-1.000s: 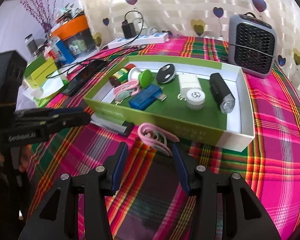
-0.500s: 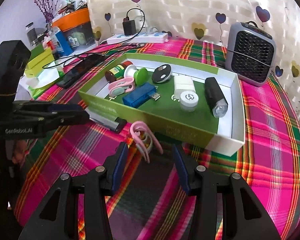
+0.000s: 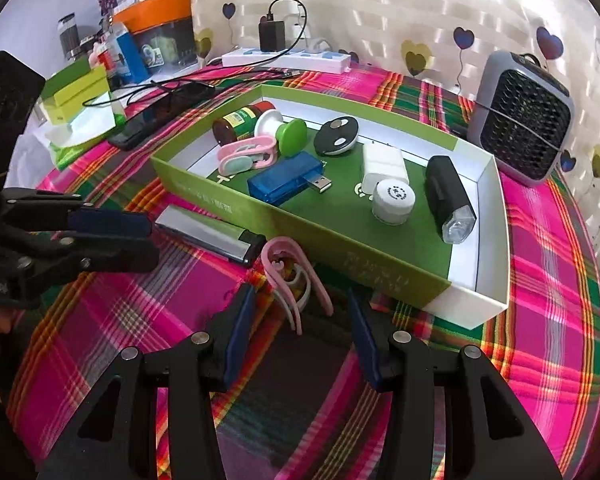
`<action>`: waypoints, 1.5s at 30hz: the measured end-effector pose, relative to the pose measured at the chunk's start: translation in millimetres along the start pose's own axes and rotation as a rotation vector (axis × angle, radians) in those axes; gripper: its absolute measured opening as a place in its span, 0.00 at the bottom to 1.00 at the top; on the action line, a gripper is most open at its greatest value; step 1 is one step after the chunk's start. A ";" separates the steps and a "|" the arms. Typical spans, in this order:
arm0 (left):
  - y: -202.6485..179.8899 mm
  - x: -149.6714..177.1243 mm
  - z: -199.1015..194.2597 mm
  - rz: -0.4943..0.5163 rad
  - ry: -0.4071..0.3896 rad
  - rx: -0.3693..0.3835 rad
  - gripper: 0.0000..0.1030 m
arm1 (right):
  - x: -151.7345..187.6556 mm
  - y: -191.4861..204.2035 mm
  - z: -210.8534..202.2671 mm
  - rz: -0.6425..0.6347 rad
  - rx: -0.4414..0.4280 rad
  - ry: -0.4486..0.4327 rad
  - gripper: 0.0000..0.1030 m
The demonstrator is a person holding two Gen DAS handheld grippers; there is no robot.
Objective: Organize rigid objects
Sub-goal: 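Close the right gripper on the pink hook while the left gripper moves toward the silver lighter, then lower the left gripper around the silver lighter while the right gripper holds the pink hook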
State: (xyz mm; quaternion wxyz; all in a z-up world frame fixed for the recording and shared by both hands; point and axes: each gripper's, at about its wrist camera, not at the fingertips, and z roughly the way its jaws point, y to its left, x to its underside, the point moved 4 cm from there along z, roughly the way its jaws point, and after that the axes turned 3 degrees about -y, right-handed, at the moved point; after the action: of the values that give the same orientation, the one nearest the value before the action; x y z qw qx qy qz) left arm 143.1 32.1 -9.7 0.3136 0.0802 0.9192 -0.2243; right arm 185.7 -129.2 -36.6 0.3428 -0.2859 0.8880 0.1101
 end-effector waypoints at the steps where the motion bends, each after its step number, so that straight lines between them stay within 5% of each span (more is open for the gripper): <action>1: -0.1 -0.3 -0.9 0.002 -0.004 0.000 0.36 | -0.6 -0.4 0.4 0.001 -0.001 0.001 0.46; 11: 21.6 -14.8 2.1 -0.042 -0.022 -0.047 0.36 | -6.6 4.6 5.9 0.007 -0.022 0.000 0.46; 15: 20.3 -15.5 8.6 -0.035 -0.007 -0.029 0.36 | -5.7 3.9 4.4 0.030 -0.031 -0.004 0.46; 22: 10.9 -9.8 12.7 -0.015 0.015 0.024 0.36 | -2.7 -0.3 0.1 0.061 -0.020 -0.010 0.24; 35: -22.0 7.5 13.7 0.082 0.056 0.078 0.36 | 10.9 -9.8 -14.1 0.114 -0.002 -0.015 0.24; 41: -18.3 -6.9 7.2 0.141 0.015 -0.018 0.36 | 17.8 -16.2 -23.4 0.137 0.013 -0.024 0.24; 45: -13.6 -18.6 13.9 0.146 0.020 -0.016 0.36 | 22.9 -19.4 -26.5 0.148 0.018 -0.022 0.23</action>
State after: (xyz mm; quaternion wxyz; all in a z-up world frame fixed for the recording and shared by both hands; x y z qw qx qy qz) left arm 161.3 13.5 -3.1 0.3206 0.1469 0.9157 -0.1929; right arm 168.8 -165.3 -32.3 0.3462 -0.2155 0.9037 0.1305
